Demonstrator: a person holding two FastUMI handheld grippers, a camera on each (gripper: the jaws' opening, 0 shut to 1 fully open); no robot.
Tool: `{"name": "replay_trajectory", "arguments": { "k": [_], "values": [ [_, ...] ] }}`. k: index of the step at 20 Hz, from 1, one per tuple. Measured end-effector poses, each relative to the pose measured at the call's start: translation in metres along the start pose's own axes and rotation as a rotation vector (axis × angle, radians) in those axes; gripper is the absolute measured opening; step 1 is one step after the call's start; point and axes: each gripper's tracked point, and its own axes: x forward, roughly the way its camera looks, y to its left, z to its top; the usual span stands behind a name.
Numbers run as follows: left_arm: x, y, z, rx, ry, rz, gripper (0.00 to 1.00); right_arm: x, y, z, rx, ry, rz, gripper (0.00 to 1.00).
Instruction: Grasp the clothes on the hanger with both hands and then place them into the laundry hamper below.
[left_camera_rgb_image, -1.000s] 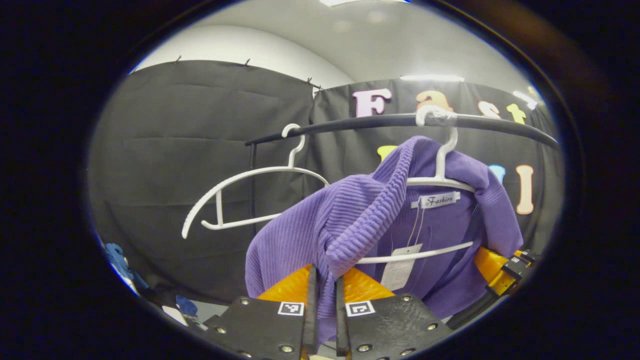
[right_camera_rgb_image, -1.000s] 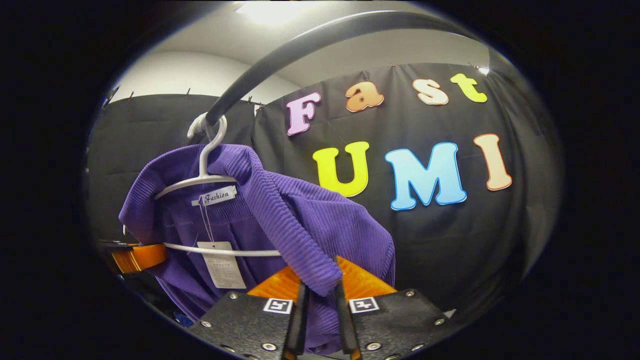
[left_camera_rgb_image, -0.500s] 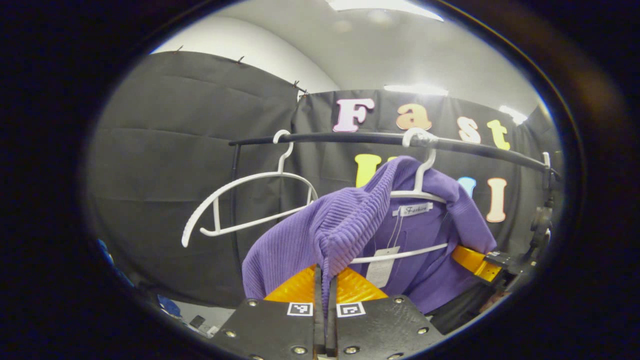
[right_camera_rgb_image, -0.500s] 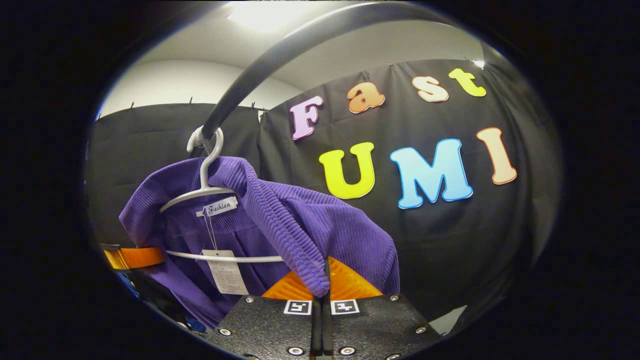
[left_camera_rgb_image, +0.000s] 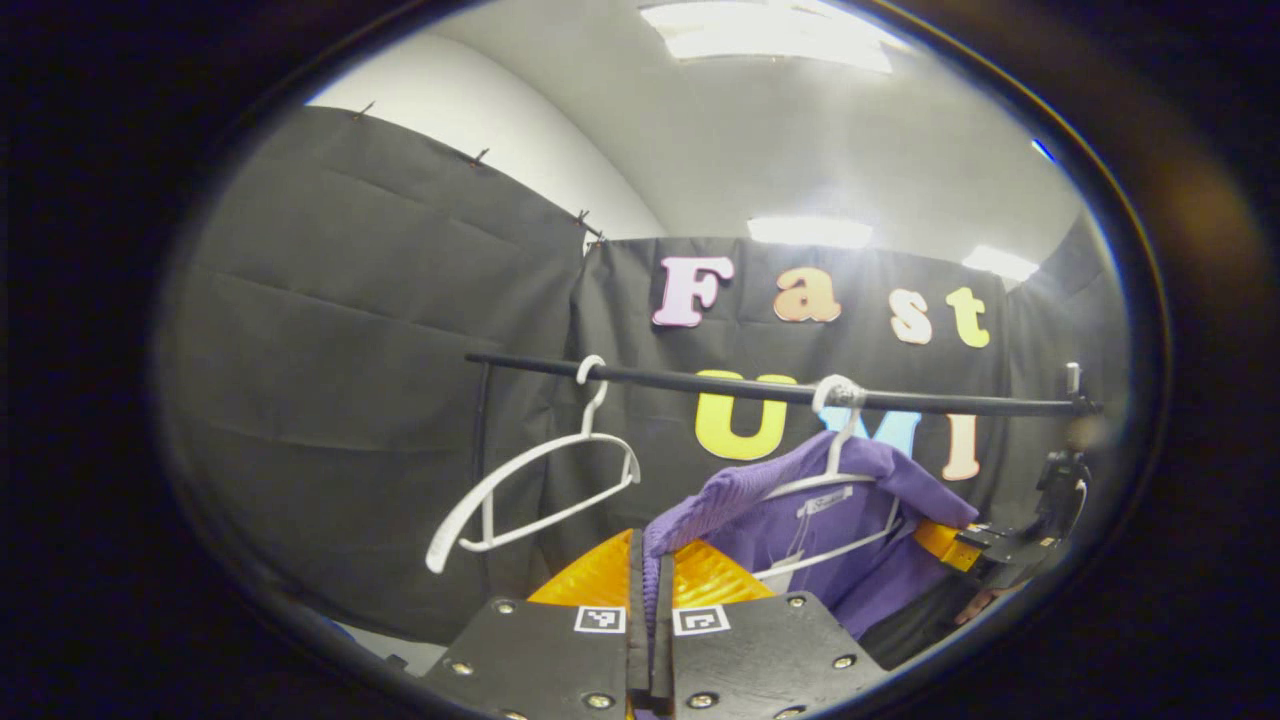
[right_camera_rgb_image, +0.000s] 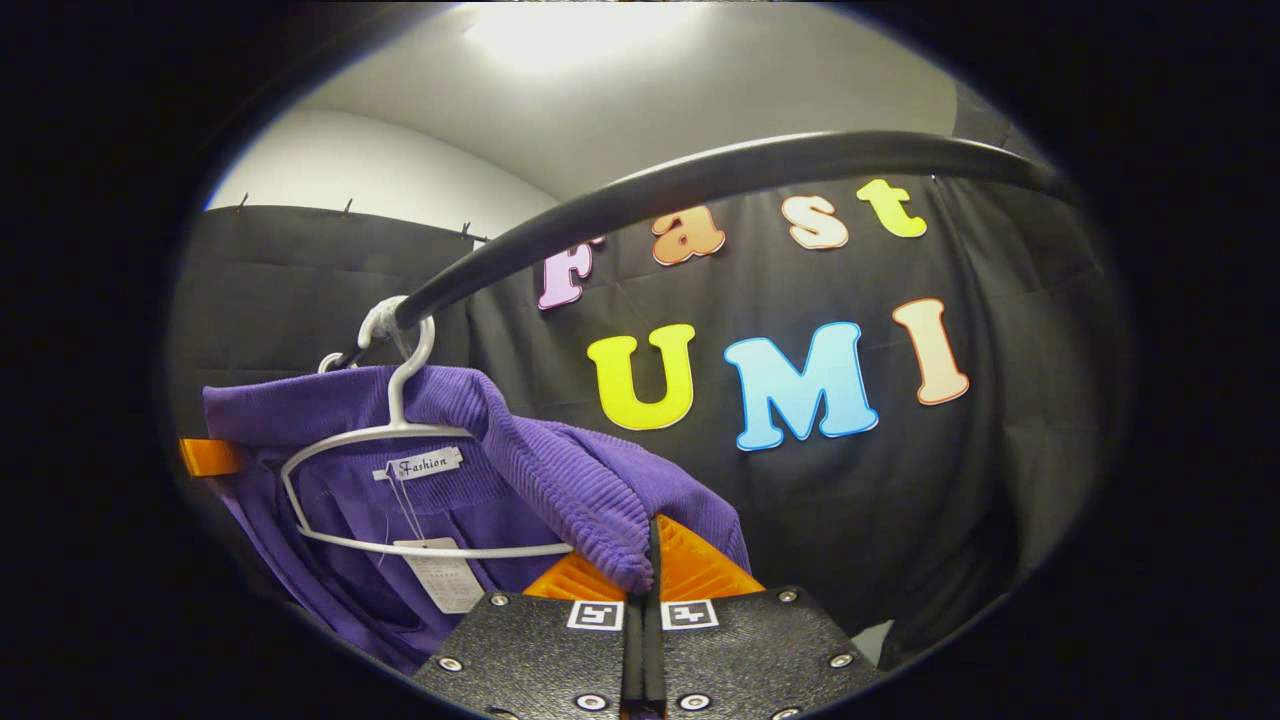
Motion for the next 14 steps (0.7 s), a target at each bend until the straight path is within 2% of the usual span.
{"name": "replay_trajectory", "arguments": {
  "k": [4,5,8,14],
  "values": [
    [0.002,0.025,0.005,-0.082,-0.002,0.022,0.09,-0.003,0.008,0.017,-0.031,-0.02,-0.006,0.0],
    [0.003,0.032,0.009,-0.089,-0.005,0.024,0.02,-0.007,0.01,0.023,-0.038,-0.033,-0.006,0.0],
    [0.007,0.055,0.016,-0.107,-0.012,0.033,0.02,-0.014,0.023,0.037,-0.049,-0.065,0.005,0.0],
    [0.024,0.098,0.017,-0.067,-0.002,0.055,0.0,-0.008,0.051,0.047,-0.046,-0.091,0.034,0.0]
  ]
}}
